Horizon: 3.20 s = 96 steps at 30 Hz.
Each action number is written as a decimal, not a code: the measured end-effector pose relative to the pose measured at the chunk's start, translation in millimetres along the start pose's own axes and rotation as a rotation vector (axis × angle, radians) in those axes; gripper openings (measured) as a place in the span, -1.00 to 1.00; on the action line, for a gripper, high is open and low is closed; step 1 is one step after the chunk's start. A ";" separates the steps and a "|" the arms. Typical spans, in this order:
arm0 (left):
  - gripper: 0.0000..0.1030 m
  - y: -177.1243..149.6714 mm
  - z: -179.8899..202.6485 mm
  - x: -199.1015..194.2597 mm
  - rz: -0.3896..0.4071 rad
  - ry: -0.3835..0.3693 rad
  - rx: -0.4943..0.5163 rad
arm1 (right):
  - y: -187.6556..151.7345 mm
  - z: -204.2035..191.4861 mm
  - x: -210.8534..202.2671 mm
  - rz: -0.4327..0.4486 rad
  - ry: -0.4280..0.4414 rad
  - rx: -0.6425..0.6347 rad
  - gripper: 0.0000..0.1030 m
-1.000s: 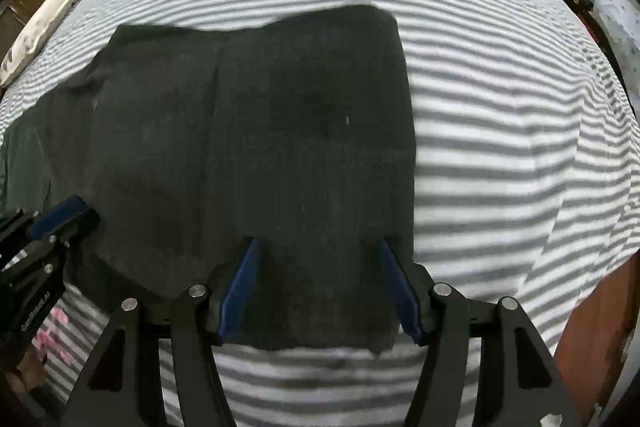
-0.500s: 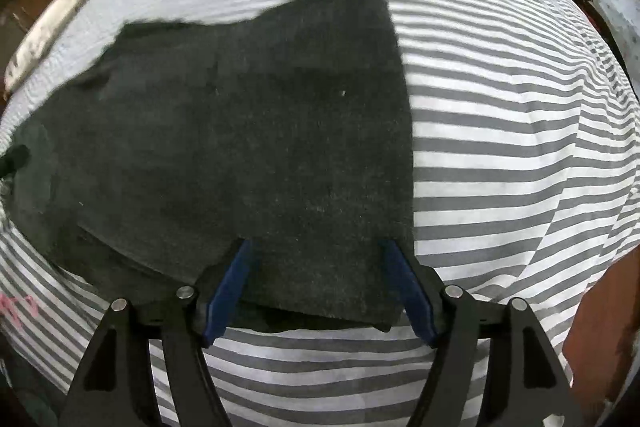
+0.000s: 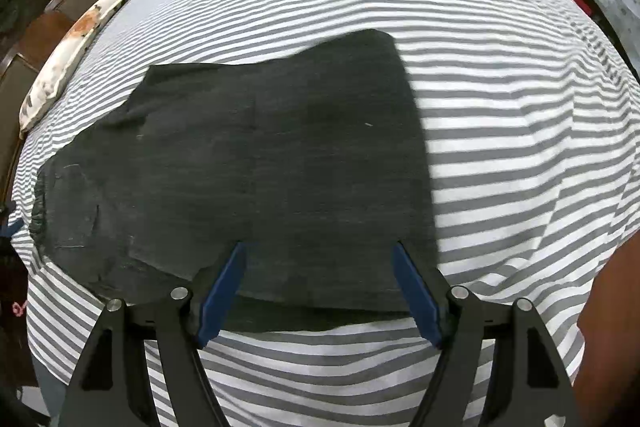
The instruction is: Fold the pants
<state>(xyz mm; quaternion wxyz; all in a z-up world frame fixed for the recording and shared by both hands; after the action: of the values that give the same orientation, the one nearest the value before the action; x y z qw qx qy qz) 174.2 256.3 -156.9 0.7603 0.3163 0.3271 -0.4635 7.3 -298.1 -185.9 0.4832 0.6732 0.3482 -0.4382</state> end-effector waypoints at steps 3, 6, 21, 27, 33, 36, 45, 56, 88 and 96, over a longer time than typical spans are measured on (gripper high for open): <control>-0.01 -6.3 -14.0 14.7 -0.057 -0.042 -0.079 | 4.3 -12.0 -7.3 0.007 0.011 0.000 0.43; -0.01 -15.8 -24.0 25.5 -0.094 -0.020 -0.118 | 10.7 -22.3 -11.7 0.017 0.024 0.002 0.44; -0.01 -8.9 -37.9 46.2 -0.045 -0.121 -0.191 | 4.4 -41.4 -5.8 -0.010 0.024 -0.022 0.45; -0.23 -11.7 -36.6 50.5 -0.010 -0.154 -0.088 | 2.1 -51.7 -2.5 -0.020 0.028 -0.044 0.45; -0.19 -6.4 -41.4 56.7 0.001 -0.145 -0.147 | 2.7 -59.3 6.3 -0.041 0.021 -0.061 0.45; -0.33 -7.0 -31.1 55.3 0.001 -0.087 -0.107 | 3.0 -61.7 10.3 -0.051 0.031 -0.056 0.45; -0.59 -17.7 28.7 24.2 0.068 0.047 0.073 | 7.9 -54.3 8.2 -0.025 0.082 -0.023 0.45; -0.61 -55.6 186.4 -10.7 0.122 -0.054 0.306 | 19.5 -11.7 -7.4 0.030 0.175 0.104 0.45; -0.61 -248.5 424.0 220.5 -0.242 -0.102 0.751 | 28.1 140.7 -7.5 0.107 0.394 0.501 0.45; -0.38 -259.2 414.4 230.6 -0.290 -0.075 0.770 | 29.5 153.2 -12.2 0.130 0.346 0.513 0.45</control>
<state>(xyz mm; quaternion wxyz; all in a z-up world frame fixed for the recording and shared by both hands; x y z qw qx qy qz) 104.7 -279.5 -142.5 0.5245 0.5112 0.1428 -0.6657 -9.8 -453.7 -187.3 0.2584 0.8584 0.2597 -0.3590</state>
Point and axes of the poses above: each gripper's, at about its wrist camera, not at the fingertips, and x roughly the way its jaws point, z to its right, y to its top, the point moved 3 cm from there along x, roughly the way its jaws point, and after that the axes turned 2 degrees about -z, right-handed, at the moved point
